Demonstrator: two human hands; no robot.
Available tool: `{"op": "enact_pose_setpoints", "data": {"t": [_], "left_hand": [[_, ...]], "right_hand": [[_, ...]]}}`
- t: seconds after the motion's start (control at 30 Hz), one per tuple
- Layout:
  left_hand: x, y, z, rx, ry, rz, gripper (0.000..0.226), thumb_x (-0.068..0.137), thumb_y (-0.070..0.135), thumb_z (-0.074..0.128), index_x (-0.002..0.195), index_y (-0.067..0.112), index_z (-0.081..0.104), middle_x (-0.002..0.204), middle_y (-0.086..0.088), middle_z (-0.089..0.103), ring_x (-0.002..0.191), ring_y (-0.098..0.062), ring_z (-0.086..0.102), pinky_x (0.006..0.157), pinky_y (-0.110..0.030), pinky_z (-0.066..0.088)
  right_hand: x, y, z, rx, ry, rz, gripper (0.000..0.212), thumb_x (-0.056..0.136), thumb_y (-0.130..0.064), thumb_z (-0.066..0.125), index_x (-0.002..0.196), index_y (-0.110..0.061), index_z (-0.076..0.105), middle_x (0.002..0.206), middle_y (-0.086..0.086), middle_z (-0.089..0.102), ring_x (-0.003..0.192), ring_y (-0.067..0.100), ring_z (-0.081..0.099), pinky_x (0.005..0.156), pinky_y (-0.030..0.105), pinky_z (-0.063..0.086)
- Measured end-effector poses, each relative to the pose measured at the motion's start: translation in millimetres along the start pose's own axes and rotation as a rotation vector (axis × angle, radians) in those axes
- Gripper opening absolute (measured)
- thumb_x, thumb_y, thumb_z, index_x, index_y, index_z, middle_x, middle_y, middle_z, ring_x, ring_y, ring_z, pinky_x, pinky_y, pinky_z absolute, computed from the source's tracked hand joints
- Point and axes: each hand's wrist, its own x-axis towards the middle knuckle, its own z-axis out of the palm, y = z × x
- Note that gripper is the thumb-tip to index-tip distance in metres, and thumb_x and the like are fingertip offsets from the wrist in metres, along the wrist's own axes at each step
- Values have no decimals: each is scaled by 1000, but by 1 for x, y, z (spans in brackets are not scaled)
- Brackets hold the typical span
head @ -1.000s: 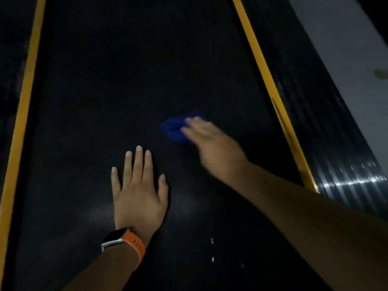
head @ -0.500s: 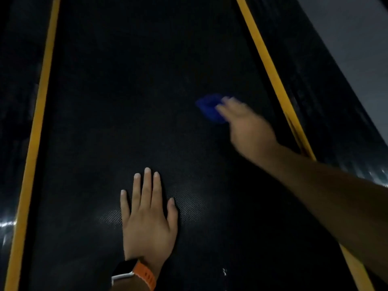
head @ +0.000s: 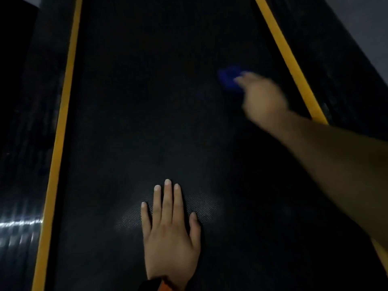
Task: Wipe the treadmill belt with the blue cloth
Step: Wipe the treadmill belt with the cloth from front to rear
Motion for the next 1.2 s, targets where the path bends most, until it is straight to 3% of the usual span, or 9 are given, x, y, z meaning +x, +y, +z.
{"op": "enact_pose_setpoints", "data": {"t": [0.07, 0.13, 0.27, 0.33, 0.5, 0.77, 0.87, 1.0, 1.2], "left_hand": [[0, -1, 0, 2, -8, 0, 66, 103, 44, 33, 160, 12, 32, 171, -4, 22, 159, -23, 15, 126, -53, 13], [-1, -1, -1, 0, -7, -8, 66, 101, 43, 35, 160, 12, 33, 171, -4, 22, 159, -23, 16, 126, -53, 14], [1, -2, -1, 17, -5, -6, 66, 100, 43, 37, 159, 12, 35, 170, -4, 23, 158, -24, 19, 125, -54, 15], [1, -3, -1, 22, -10, -7, 67, 100, 43, 37, 159, 12, 36, 171, -4, 23, 158, -24, 19, 125, -54, 15], [1, -1, 2, 23, 13, -11, 69, 97, 43, 39, 157, 11, 40, 169, -5, 26, 157, -27, 23, 123, -58, 19], [2, -2, -1, 15, -2, 3, 67, 99, 43, 39, 159, 13, 36, 170, -3, 24, 158, -24, 20, 124, -55, 17], [1, -4, -2, 20, -16, -10, 67, 100, 44, 37, 159, 13, 36, 170, -3, 23, 158, -23, 20, 124, -55, 18], [1, -1, -3, 9, -11, -20, 66, 101, 46, 34, 160, 14, 35, 170, -3, 23, 158, -23, 19, 124, -56, 20], [1, -2, 0, 32, -11, -23, 65, 105, 47, 28, 161, 15, 28, 171, -4, 20, 160, -21, 11, 127, -55, 16]], "right_hand": [[7, 5, 0, -15, 77, 226, 55, 86, -1, 60, 139, -10, 50, 149, 11, 44, 137, 27, 41, 116, 42, 33], [10, -34, 17, -53, 166, 247, 47, 85, -4, 64, 130, -6, 54, 141, 14, 50, 132, 28, 45, 112, 42, 37], [13, -60, 33, 61, -11, -105, 53, 89, 3, 56, 141, -8, 47, 151, 11, 42, 142, 26, 33, 116, 41, 31], [14, -48, 24, 64, -63, -157, 59, 92, 4, 54, 147, -13, 41, 156, 6, 34, 147, 21, 26, 119, 41, 26], [-52, -47, 33, 130, -38, -327, 57, 86, 9, 55, 139, -10, 52, 148, 8, 48, 140, 24, 39, 118, 37, 29], [39, -87, 38, 139, -78, -155, 58, 92, 4, 51, 147, -13, 41, 157, 8, 31, 146, 25, 25, 120, 39, 22], [-36, -77, 42, 163, -14, -282, 56, 86, 8, 53, 139, -11, 53, 149, 10, 45, 141, 26, 38, 117, 40, 30], [-82, -45, 31, 154, -136, -466, 54, 89, 4, 54, 139, -17, 54, 150, 1, 45, 141, 18, 39, 118, 36, 29], [-57, -7, 13, 27, 116, 249, 53, 92, 1, 51, 144, -9, 44, 153, 13, 39, 142, 26, 35, 118, 40, 28]]}}
